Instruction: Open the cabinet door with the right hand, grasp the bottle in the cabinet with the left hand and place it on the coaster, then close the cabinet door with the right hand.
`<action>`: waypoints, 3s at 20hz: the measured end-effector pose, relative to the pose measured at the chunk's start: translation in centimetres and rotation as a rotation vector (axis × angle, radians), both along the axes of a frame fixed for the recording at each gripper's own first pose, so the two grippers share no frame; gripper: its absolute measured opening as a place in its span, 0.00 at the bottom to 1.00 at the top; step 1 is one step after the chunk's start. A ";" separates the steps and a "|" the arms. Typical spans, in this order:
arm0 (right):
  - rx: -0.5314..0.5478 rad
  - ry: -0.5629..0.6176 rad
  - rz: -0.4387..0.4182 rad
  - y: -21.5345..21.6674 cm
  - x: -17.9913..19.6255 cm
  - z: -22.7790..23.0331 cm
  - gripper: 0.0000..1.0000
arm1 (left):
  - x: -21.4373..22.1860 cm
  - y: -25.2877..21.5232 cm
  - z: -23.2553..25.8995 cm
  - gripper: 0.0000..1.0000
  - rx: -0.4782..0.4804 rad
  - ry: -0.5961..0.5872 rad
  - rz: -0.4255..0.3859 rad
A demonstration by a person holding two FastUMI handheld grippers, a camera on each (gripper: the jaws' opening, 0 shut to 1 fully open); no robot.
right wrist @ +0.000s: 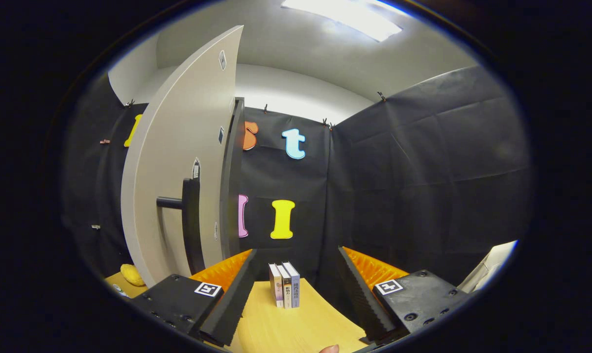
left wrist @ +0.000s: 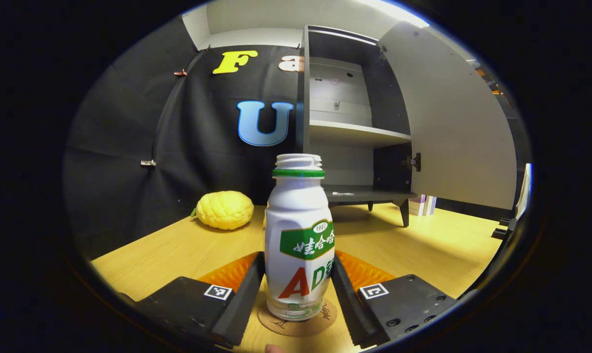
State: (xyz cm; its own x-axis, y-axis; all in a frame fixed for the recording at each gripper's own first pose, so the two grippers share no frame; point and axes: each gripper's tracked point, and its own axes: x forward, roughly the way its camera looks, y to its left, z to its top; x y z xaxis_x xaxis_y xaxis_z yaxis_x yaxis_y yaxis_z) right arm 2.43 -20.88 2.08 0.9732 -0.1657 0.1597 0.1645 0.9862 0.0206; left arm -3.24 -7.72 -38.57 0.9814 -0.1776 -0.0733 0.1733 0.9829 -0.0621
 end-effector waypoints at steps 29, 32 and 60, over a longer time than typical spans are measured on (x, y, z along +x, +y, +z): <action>0.016 0.109 0.034 0.3 1.9 2.1 0.97 | -4.0 0.9 27.1 0.90 0.096 -0.004 0.097; 0.042 0.108 0.042 0.3 2.0 2.3 0.97 | -2.9 0.9 30.8 0.90 0.083 -0.016 0.110; 0.097 0.176 0.214 12.2 0.6 0.6 0.94 | -1.0 4.8 35.2 0.90 0.076 -0.017 0.138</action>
State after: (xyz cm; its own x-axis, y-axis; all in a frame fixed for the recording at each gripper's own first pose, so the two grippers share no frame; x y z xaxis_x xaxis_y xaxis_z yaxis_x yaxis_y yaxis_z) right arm 2.98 -8.69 2.64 0.9990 0.0399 -0.0217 -0.0374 0.9937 0.1057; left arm -4.29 -2.96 -3.33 0.9973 -0.0361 -0.0647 0.0371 0.9992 0.0147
